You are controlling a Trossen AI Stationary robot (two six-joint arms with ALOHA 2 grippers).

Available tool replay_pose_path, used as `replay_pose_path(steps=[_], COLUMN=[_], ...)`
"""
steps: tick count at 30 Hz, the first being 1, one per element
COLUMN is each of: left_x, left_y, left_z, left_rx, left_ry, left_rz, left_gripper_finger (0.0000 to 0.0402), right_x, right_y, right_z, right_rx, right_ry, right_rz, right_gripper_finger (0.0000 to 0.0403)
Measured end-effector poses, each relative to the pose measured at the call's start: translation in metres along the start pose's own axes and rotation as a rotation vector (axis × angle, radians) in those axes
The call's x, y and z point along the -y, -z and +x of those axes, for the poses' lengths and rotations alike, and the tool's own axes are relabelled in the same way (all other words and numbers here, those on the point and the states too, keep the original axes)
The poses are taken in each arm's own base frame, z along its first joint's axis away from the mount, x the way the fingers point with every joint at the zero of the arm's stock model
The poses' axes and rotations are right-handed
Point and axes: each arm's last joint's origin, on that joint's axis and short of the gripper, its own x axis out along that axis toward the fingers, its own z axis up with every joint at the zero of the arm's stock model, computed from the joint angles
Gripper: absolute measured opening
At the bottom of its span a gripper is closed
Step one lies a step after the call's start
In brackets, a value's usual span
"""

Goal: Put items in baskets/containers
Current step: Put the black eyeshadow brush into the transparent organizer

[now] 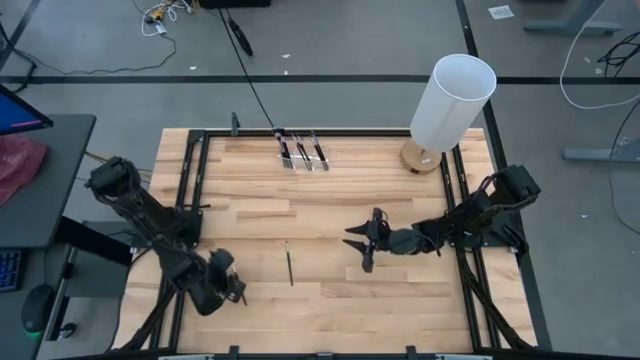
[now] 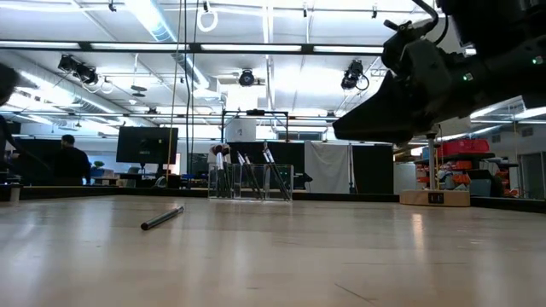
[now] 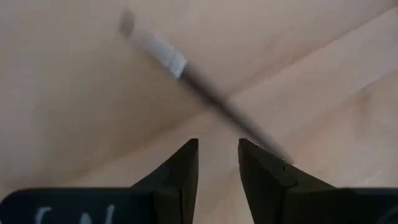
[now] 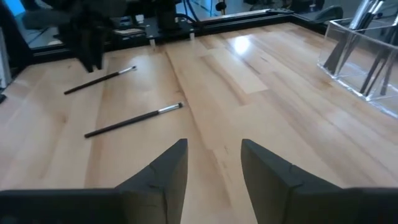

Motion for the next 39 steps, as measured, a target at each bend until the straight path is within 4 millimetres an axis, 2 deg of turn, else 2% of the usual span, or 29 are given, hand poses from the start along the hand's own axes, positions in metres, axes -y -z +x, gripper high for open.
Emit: replay_pose_path(steps=[4,8,16,19,23,27,33,39], left_x=[-0.004,-0.006,-0.003,-0.002,0.0,-0.001,-0.005,-0.001], left_y=[0.015,0.021,0.013,0.007,0.003,0.0,-0.017,-0.028], left_z=[0.005,0.006,0.008,0.014,0.024,0.027,0.033,0.046], left_rx=[-0.096,-0.086,0.047,0.072,0.122,0.161,0.466,0.457], left_ry=[-0.044,-0.03,0.032,-0.008,-0.042,-0.053,-0.02,-0.119], left_rz=[-0.097,-0.174,-0.25,-0.268,-0.258,-0.225,-0.121,-0.086], left_gripper_finger=[0.0115,0.0132,0.0245,0.0262,0.0254,0.0222,0.017,0.0142], right_x=[0.005,0.012,0.024,0.026,0.028,0.028,0.03,0.034], right_y=[-0.001,-0.003,-0.006,-0.006,-0.005,-0.004,-0.004,-0.004], right_z=[0.003,0.006,0.011,0.013,0.013,0.013,0.014,0.015], right_rx=[0.002,0.003,0.005,0.001,-0.01,-0.017,-0.017,-0.022], right_ry=[0.021,0.049,0.094,0.105,0.112,0.114,0.123,0.139], right_rz=[-0.024,-0.044,-0.038,-0.042,-0.047,-0.051,-0.049,-0.046], right_gripper_finger=[0.0151,0.0151,0.0151,0.0151,0.0151,0.0151,0.0151,0.0151])
